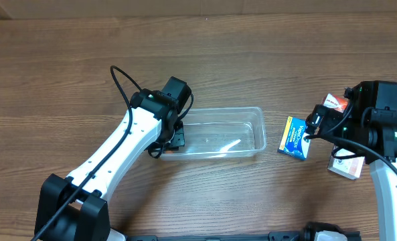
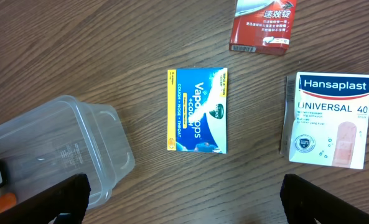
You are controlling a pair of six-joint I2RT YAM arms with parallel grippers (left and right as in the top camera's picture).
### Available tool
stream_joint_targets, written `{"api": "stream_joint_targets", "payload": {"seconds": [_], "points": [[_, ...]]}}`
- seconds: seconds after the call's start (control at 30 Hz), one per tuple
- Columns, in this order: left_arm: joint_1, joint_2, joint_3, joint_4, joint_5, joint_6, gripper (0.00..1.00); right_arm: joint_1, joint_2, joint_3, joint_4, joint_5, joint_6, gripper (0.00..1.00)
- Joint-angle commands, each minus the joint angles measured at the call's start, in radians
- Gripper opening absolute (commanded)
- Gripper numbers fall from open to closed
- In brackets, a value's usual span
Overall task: Pack container
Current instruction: 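Place the orange tube into the container's left end with left gripper, then reach the right gripper to the VapoDrops box and grasp it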
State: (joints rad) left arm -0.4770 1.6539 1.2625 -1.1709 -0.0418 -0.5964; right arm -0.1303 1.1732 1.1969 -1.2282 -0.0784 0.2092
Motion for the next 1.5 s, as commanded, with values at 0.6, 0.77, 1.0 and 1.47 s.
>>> {"api": "stream_joint_targets", "payload": {"seconds": [0.6, 0.77, 1.0, 1.47], "points": [[0.015, -0.04, 0.247, -0.176, -0.122, 0.043, 0.74, -0.004, -0.011, 0.027, -0.004, -0.006, 0.004, 1.0], [0.032, -0.126, 0.358, -0.259, -0.196, 0.038, 1.0, -0.004, -0.011, 0.027, -0.017, -0.006, 0.004, 1.0], [0.371, -0.385, 0.364, -0.229, -0.113, 0.215, 1.0, -0.007, 0.039, 0.029, 0.063, 0.07, 0.053, 1.0], [0.505, -0.118, 0.341, -0.179, 0.042, 0.328, 1.0, 0.032, 0.592, 0.027, 0.15, 0.032, 0.053, 1.0]]}}
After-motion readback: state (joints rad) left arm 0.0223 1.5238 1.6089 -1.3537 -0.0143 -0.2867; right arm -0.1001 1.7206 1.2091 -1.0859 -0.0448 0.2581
